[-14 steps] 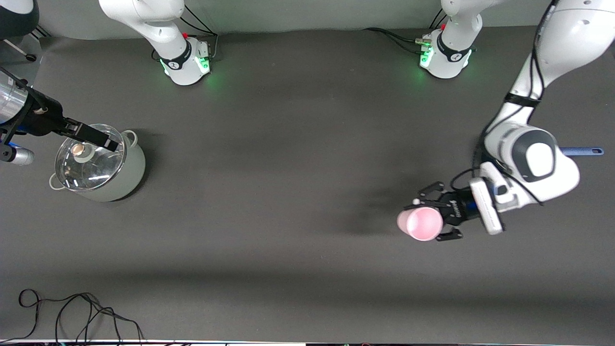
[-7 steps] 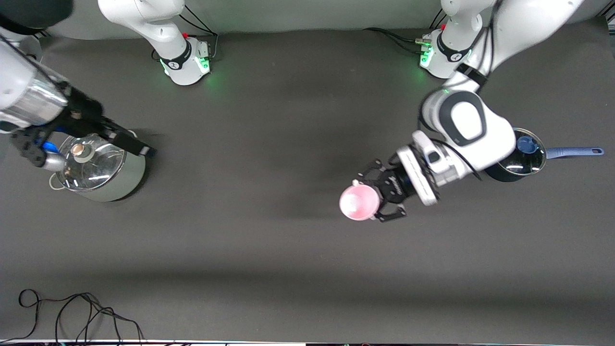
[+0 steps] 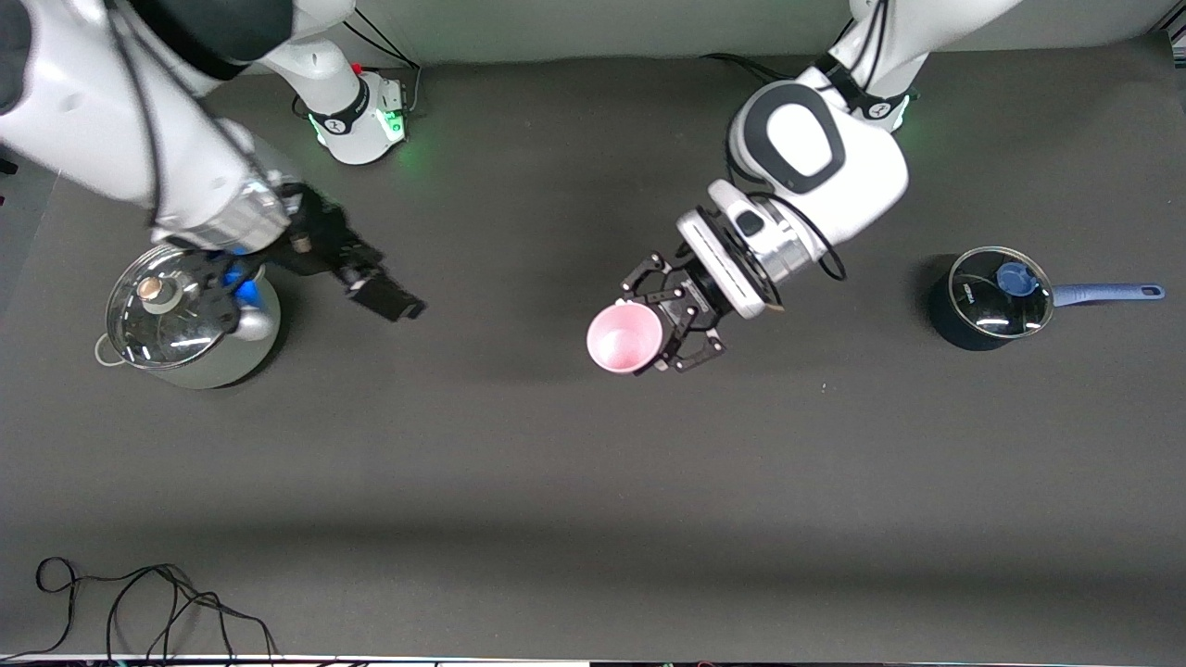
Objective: Transfer pink cup from left to right arm
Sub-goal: 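Carry the cup toward the middle while the right gripper approaches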
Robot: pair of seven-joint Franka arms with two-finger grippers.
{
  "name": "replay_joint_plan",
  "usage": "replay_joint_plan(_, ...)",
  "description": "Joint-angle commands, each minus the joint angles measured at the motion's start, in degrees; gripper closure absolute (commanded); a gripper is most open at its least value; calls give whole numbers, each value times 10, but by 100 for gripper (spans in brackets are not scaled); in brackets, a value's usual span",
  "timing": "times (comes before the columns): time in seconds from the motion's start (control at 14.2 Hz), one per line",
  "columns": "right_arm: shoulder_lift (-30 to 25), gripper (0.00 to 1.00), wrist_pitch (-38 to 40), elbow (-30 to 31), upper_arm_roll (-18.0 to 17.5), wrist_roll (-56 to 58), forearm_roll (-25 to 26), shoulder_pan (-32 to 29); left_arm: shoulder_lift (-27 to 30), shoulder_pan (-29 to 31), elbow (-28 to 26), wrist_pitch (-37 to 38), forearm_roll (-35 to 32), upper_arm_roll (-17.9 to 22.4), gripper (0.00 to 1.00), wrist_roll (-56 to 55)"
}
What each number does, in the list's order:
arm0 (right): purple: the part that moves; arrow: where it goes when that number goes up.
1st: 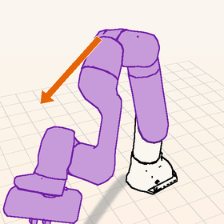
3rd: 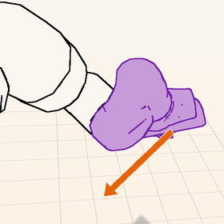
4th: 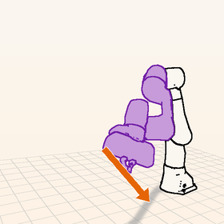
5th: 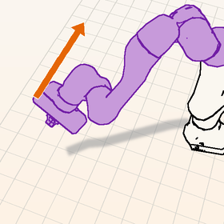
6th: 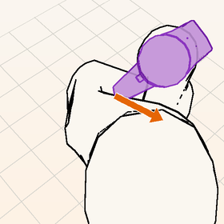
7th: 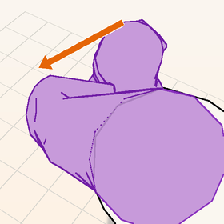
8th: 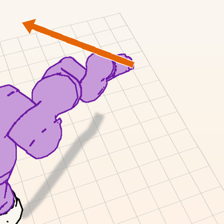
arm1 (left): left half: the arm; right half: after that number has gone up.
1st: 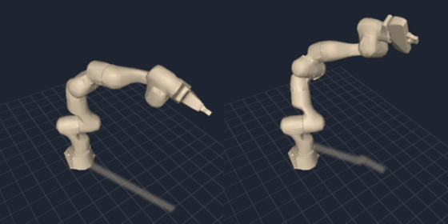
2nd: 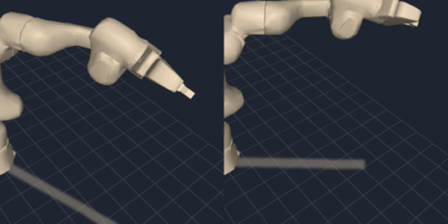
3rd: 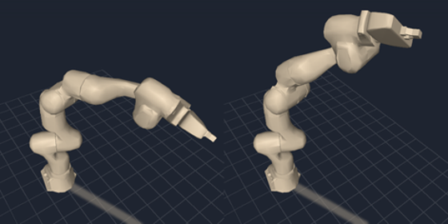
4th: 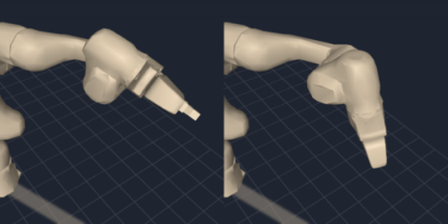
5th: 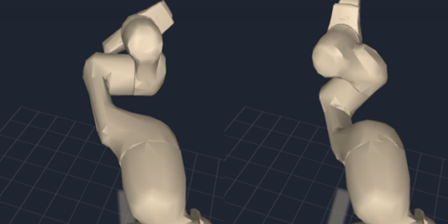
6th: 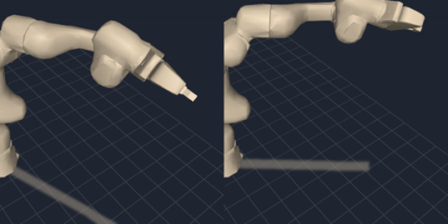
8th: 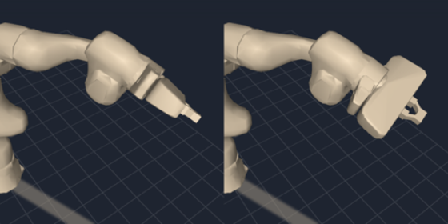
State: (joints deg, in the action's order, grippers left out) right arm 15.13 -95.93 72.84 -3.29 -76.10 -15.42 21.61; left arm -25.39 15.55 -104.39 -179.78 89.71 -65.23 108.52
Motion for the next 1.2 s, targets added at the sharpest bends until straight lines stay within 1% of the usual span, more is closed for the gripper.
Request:
replay_joint_plan(0.0, 15, 0, -31, -29, 7, -91, 0, 39, 9, -32, 16, -43, 24, 5, 78, 9)
replay_joint_plan(0.07, 15, 0, -39, -30, 7, -116, 4, 51, 9, -39, 22, -52, 29, 5, 78, 9)
replay_joint_plan(0.21, 22, 0, -56, -31, 6, -179, 31, 83, 10, -42, 24, -59, 32, 5, 78, 8)
replay_joint_plan(0.42, 39, 0, -61, -31, 7, -236, 35, 127, 10, -43, 26, -60, 35, 5, 78, 8)
replay_joint_plan(0.56, 52, 0, -61, -38, 7, -248, 36, 146, 10, -45, 28, -60, 36, 5, 78, 8)
replay_joint_plan(0.7, 61, 0, -61, -46, 7, -260, 43, 147, 10, -47, 28, -65, 36, 5, 78, 7)
replay_joint_plan(0.85, 76, 0, -61, -74, 7, -264, 45, 147, 10, -48, 28, -65, 35, 5, 78, 7)
replay_joint_plan(1.13, 80, 0, -63, -102, 9, -273, 45, 147, 10, -54, 28, -69, 35, 5, 78, 7)
